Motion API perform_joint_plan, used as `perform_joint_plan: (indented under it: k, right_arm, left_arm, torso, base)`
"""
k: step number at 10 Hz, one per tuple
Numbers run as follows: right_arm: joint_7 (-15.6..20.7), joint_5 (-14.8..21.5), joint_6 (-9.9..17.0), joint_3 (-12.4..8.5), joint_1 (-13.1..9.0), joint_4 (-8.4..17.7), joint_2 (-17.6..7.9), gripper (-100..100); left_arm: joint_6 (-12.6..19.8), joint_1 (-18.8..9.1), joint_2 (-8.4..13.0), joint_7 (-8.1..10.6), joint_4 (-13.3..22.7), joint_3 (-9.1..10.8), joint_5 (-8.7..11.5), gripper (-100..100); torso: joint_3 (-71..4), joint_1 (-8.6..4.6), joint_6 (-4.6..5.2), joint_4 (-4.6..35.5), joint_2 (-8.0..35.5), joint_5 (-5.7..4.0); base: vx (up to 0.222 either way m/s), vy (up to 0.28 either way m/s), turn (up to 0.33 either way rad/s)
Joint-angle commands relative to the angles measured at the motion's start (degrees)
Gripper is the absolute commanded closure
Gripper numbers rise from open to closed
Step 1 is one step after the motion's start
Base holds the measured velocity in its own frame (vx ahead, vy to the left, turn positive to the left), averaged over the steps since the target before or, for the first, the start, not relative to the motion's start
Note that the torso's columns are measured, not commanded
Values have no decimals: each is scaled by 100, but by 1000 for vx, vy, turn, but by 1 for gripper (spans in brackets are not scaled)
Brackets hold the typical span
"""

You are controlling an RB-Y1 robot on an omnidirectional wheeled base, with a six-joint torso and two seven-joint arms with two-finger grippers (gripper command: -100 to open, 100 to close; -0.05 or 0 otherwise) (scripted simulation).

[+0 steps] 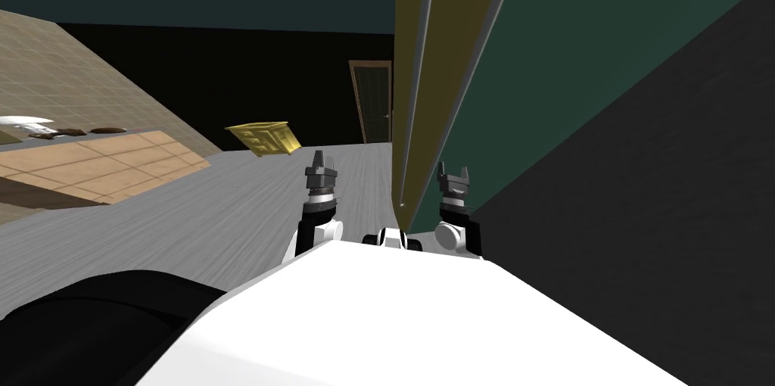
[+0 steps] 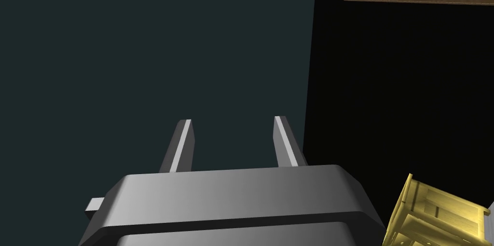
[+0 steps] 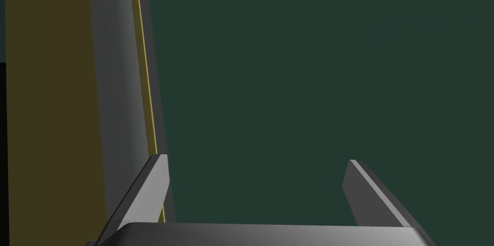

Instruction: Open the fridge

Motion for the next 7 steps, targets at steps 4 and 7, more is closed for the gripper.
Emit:
perform_joint_plan:
  k: [4,7]
  right_arm:
    - [-795,-499,82,297,-168,259,1,-100]
    - [-1271,-886,87,500,-298,476,-1,-100]
  left_arm:
    - [0,0,0,0,0,0,0,0]
    - [0,0,0,0,0,0,0,0]
  torso:
    - [-15,-69,33,-7,-22,-24]
    - [-21,-58,10,-29,-40,-34]
  base:
    - [-21,13,50]
    - [-19,-10,30]
